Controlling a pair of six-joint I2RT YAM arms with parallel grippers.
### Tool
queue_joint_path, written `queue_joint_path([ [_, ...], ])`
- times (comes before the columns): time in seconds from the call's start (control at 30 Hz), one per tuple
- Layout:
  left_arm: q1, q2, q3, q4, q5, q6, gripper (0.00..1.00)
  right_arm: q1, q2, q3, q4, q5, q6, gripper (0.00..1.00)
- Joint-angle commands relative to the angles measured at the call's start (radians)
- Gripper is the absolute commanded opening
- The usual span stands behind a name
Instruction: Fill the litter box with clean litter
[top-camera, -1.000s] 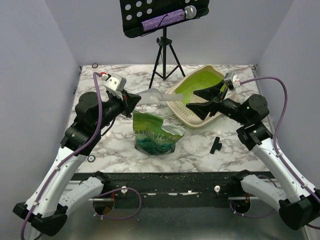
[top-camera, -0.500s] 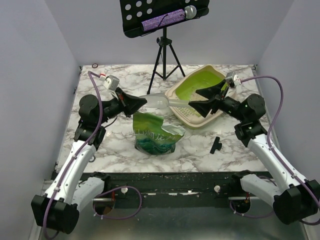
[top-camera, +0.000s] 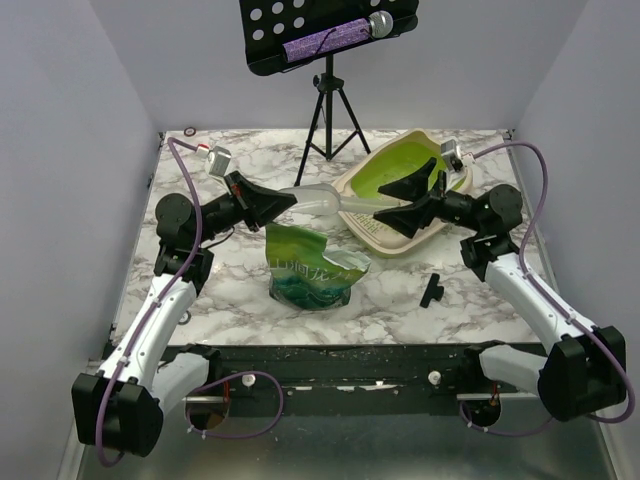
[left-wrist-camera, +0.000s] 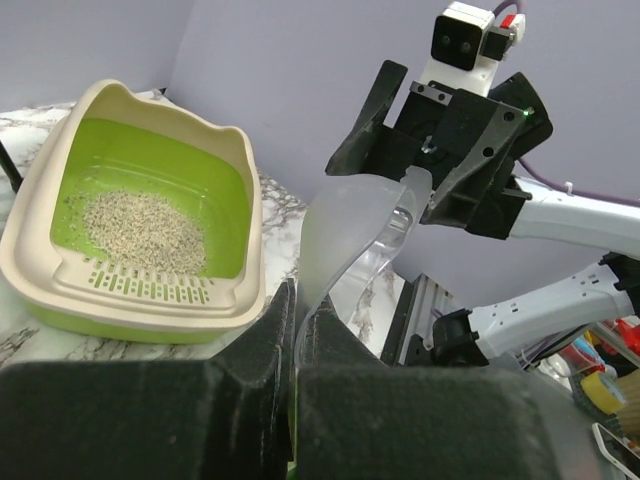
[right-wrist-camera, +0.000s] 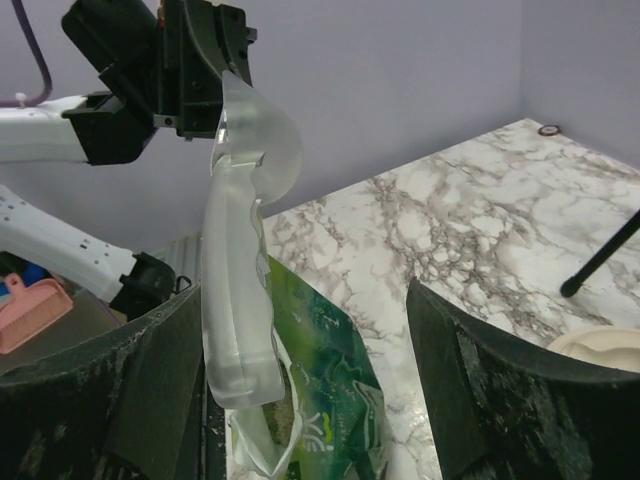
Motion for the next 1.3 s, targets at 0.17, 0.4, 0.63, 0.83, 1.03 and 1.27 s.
queue_joint_path([
  [0.17,0.023,-0.012,-0.025,0.076,0.043,-0.030,0.00,-0.002,0.066,-0.006,0.317,-0.121,0.214,0.86],
  [0.4,0.035,-0.010,-0.034,0.099,0.045,-0.042,0.00,0.016,0.122,0.000,0.381,-0.130,0.266,0.84],
  [0.63,0.039,-0.012,-0.036,0.101,0.048,-0.044,0.00,0.044,0.161,0.026,0.412,-0.123,0.283,0.83],
  [0.83,0.042,-0.009,-0.037,0.102,0.049,-0.042,0.00,0.081,0.170,0.063,0.371,-0.118,0.245,0.81],
  [1.03,0.047,-0.010,-0.040,0.105,0.054,-0.044,0.00,0.113,0.182,0.099,0.297,-0.112,0.194,0.77],
  [1.27,0.055,-0.015,-0.043,0.111,0.055,-0.048,0.00,0.122,0.188,0.116,0.265,-0.109,0.174,0.72],
])
